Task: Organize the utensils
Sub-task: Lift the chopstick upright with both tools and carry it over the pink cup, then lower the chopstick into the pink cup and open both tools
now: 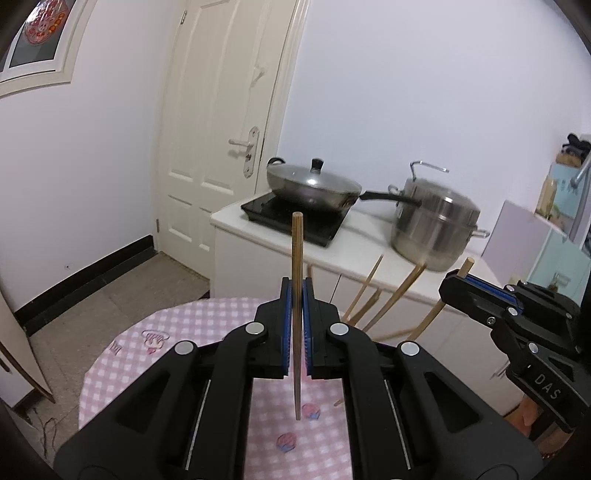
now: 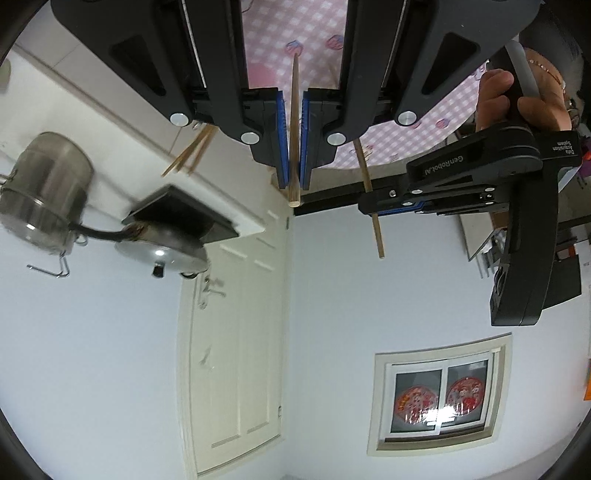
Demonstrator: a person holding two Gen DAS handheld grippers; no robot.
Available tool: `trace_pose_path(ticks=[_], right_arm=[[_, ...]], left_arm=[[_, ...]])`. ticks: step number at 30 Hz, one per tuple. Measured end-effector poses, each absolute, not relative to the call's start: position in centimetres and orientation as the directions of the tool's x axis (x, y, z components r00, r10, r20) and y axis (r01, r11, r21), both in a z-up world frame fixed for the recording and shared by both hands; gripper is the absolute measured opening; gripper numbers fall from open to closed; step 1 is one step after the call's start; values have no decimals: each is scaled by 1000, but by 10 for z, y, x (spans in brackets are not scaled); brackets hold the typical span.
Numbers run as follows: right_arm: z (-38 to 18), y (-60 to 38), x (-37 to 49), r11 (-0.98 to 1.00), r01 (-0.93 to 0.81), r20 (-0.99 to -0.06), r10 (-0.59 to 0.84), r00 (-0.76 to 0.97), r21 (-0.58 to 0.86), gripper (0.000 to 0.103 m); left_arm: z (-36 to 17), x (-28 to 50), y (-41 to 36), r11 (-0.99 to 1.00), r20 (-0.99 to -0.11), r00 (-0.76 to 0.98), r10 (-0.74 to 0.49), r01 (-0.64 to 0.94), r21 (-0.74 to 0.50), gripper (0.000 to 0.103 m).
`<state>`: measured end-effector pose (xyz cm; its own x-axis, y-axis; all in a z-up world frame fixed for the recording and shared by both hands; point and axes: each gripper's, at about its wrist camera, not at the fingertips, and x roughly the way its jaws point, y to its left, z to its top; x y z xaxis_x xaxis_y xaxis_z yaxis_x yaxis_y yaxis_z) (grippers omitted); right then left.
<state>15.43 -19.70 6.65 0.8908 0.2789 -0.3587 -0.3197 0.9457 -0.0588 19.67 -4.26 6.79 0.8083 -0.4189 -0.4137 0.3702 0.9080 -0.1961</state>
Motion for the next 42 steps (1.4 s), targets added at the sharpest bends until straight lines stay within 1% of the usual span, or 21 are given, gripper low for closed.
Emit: trace_pose_path(ticks=[4, 13, 15, 20, 26, 29, 38, 42], right_arm=[[76, -202, 162, 952, -295, -335, 255, 907, -75, 5], [93, -210, 179, 962, -253, -280, 216, 935, -103, 4], [94, -211, 182, 964, -241, -271, 203, 941, -112, 4], [87, -219, 195, 968, -227, -271, 191, 943, -108, 4], [83, -226, 204, 970, -225, -282, 191, 940, -94, 4], [82, -226, 205, 969, -228, -282, 193, 940, -94, 4], [78, -224, 213, 967, -241, -290, 208, 934, -84, 4], [74, -226, 219, 966, -247, -298, 214, 930, -79, 4]], left_arm=[[82, 198, -57, 896, -373, 815, -443, 390, -211, 6], [106, 204, -84, 888, -281, 845, -455, 404, -221, 6], [107, 205, -89, 893, -264, 857, -442, 394, -216, 6], [101, 213, -100, 896, -234, 870, -433, 388, -217, 6], [97, 217, -104, 891, -228, 868, -440, 392, -227, 6], [99, 216, -102, 901, -211, 882, -421, 380, -211, 6], [109, 219, -96, 912, -162, 908, -386, 348, -218, 6], [105, 226, -101, 916, -144, 918, -370, 335, -219, 6]])
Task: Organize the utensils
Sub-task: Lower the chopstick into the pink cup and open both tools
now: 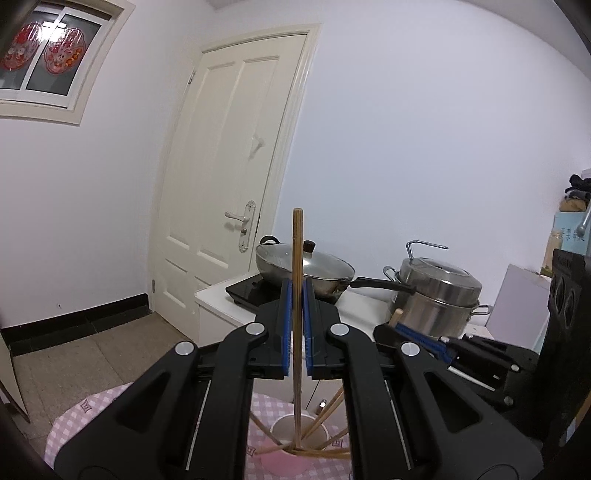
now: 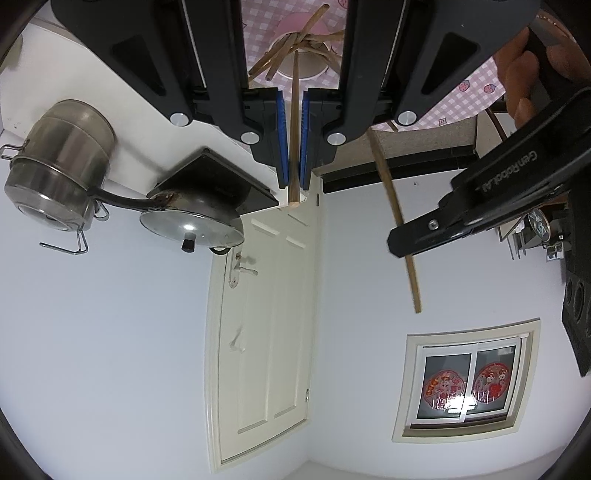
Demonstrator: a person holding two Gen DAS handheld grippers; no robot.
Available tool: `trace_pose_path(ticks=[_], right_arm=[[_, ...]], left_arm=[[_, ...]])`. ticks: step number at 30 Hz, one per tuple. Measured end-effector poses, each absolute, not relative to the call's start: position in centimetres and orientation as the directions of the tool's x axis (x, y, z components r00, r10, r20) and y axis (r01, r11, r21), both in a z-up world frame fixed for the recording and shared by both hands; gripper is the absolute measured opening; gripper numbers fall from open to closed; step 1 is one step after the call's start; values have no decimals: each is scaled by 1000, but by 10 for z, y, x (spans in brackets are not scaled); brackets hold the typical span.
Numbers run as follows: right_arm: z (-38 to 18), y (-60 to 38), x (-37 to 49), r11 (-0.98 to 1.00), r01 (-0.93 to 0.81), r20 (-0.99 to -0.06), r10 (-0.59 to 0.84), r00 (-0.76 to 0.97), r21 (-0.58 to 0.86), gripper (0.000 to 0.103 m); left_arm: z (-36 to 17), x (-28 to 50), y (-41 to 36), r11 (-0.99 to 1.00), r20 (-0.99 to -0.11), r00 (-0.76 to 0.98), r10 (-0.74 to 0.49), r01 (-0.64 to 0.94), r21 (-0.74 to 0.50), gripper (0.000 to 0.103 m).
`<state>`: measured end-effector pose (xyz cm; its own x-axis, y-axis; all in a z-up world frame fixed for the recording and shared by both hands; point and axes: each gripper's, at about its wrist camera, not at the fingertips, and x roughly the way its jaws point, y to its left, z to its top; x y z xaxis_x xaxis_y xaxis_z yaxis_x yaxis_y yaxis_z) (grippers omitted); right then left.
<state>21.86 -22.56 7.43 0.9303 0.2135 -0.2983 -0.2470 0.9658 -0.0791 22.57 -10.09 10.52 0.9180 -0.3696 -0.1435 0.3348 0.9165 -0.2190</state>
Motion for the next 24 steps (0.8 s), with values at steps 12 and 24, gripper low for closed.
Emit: trace_pose_path(ticks=[12, 24], right_arm=[[48, -234, 232, 968, -247, -356, 214, 910, -47, 4], [37, -243, 225, 972, -235, -379, 208, 902, -26, 5]], left_arm=[[62, 255, -122, 933, -224, 910, -349, 315, -176, 6], [29, 266, -133, 931, -325, 873, -364, 339, -134, 6]])
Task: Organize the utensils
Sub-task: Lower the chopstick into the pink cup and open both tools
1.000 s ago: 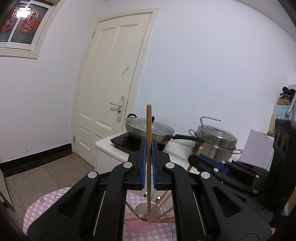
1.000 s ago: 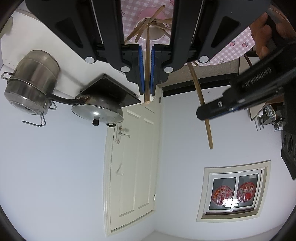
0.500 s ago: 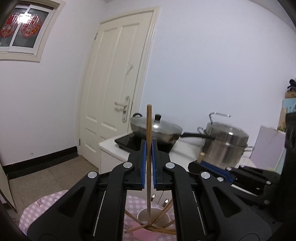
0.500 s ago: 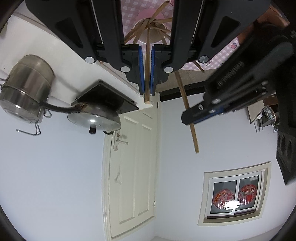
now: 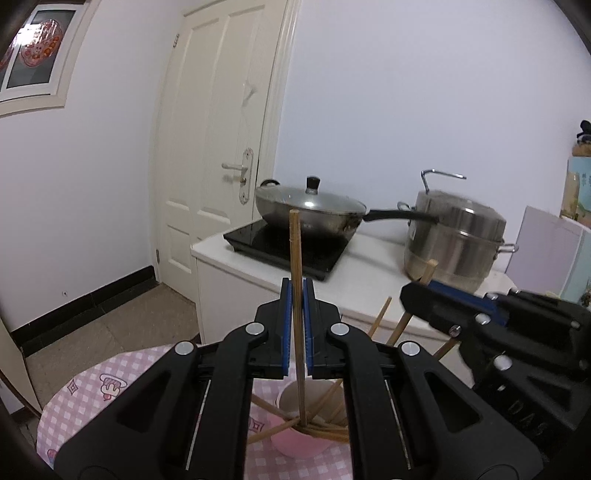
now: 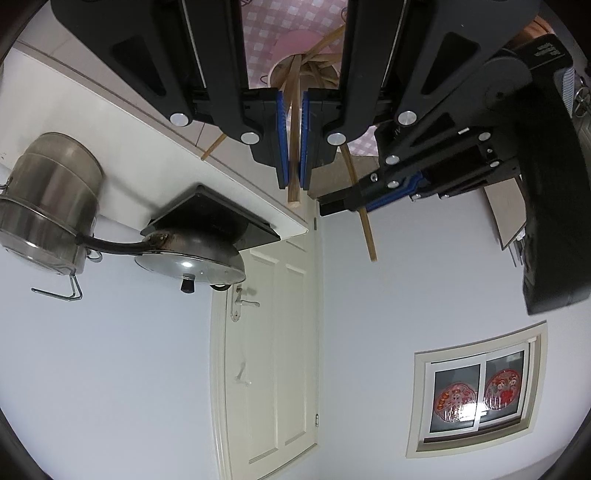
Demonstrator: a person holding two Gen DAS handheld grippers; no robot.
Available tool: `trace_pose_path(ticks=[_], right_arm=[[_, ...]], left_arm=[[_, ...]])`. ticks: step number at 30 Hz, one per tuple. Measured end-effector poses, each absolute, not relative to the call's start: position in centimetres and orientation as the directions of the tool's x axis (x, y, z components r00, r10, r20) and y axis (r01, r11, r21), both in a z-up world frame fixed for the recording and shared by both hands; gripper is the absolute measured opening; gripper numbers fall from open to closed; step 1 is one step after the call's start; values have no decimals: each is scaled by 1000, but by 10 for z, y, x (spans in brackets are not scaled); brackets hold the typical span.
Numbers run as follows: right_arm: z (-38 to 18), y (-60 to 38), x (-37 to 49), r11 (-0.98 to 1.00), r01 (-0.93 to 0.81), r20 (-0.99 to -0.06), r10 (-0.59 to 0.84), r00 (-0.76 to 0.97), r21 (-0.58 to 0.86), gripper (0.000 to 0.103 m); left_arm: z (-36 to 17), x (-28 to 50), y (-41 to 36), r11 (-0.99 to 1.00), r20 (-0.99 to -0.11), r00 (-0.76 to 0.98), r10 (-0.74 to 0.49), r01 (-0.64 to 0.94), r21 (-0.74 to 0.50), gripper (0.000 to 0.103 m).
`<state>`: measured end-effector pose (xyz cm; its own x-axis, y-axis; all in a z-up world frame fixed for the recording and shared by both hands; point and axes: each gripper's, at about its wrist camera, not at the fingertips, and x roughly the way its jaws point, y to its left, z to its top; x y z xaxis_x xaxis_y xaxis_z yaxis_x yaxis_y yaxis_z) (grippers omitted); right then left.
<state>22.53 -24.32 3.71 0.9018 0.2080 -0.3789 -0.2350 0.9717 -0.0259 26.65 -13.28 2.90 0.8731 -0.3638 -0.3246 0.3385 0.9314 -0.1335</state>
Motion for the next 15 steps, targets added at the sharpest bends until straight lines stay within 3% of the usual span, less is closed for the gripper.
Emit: trace_pose_path(ticks=[15], right_arm=[[37, -244, 220, 972, -235, -399, 209, 893, -15, 5]], left_arm=[[29, 257, -133, 923, -369, 848, -381, 369, -107, 7]])
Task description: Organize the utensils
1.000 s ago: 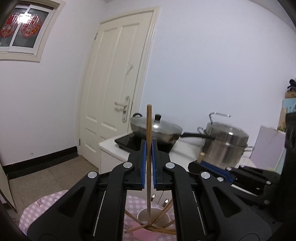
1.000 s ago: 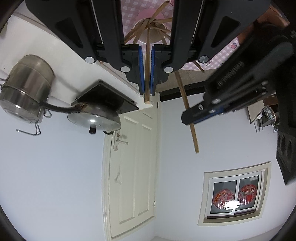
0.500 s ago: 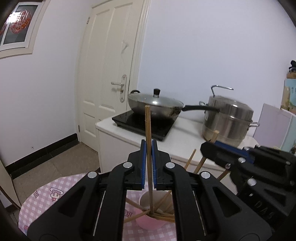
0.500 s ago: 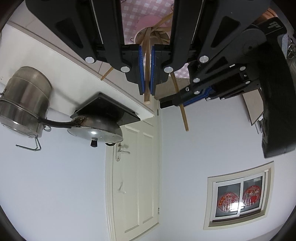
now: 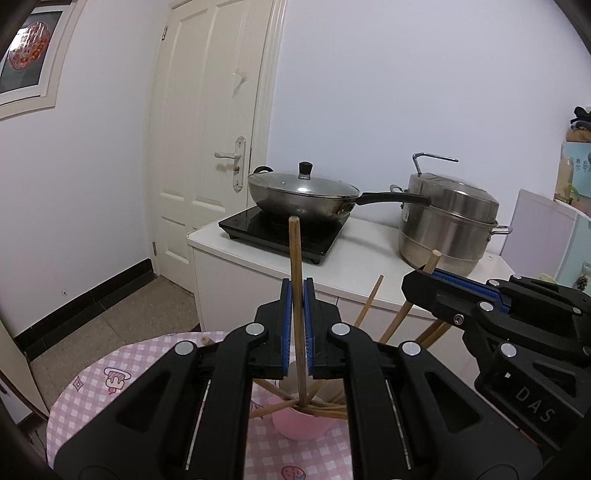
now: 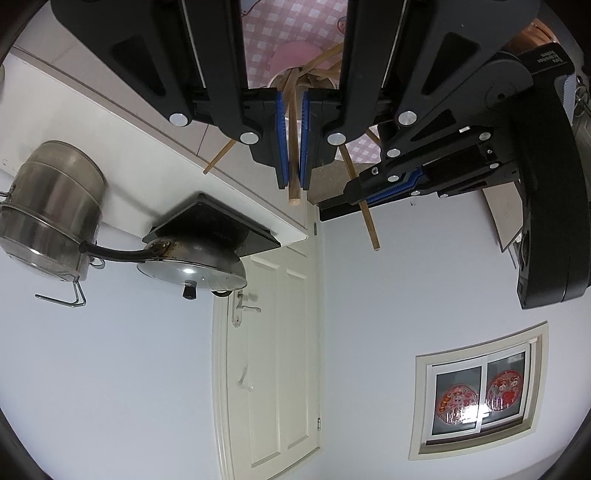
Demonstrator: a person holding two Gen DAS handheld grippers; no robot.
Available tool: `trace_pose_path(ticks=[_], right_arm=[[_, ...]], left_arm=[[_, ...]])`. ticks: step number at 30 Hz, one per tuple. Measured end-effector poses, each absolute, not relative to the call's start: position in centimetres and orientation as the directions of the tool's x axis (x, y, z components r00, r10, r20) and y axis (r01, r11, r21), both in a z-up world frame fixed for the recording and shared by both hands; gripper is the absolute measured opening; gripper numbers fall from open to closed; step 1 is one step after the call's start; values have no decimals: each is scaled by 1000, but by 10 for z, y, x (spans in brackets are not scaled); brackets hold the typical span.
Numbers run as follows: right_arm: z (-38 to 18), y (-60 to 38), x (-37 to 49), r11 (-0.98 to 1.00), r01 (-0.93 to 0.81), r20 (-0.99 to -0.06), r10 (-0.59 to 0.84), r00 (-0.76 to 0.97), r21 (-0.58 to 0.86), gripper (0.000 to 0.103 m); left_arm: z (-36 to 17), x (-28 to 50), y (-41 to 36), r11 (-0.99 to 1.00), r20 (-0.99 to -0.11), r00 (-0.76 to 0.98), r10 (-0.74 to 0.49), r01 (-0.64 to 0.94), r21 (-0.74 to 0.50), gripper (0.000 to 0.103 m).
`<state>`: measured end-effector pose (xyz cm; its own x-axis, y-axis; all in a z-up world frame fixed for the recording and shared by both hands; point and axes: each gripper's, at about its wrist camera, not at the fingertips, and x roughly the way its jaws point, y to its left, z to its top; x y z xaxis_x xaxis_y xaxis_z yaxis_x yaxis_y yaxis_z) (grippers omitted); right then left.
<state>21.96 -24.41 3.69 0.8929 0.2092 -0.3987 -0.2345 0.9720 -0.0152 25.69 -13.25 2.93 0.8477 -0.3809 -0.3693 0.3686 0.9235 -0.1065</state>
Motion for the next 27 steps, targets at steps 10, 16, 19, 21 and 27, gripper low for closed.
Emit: trace_pose_path(ticks=[10, 16, 19, 21, 27], right_arm=[[41, -242, 199, 971, -239, -393, 213, 895, -17, 6], [40, -236, 180, 969, -245, -389, 216, 896, -25, 10], [38, -234, 168, 970, -241, -379, 214, 900, -25, 12], [36, -231, 159, 970, -240, -372, 213, 903, -27, 15], [21, -220, 133, 971, -235, -368, 204, 907, -39, 29]], left_arm=[[38, 234, -121, 921, -363, 848, -386, 377, -97, 38], [42, 212, -106, 931, -344, 867, -361, 356, -80, 49], [40, 202, -96, 937, -351, 870, -346, 340, -80, 50], [37, 192, -89, 947, -348, 882, -317, 316, -63, 54], [31, 159, -69, 962, -333, 904, -268, 268, -48, 66]])
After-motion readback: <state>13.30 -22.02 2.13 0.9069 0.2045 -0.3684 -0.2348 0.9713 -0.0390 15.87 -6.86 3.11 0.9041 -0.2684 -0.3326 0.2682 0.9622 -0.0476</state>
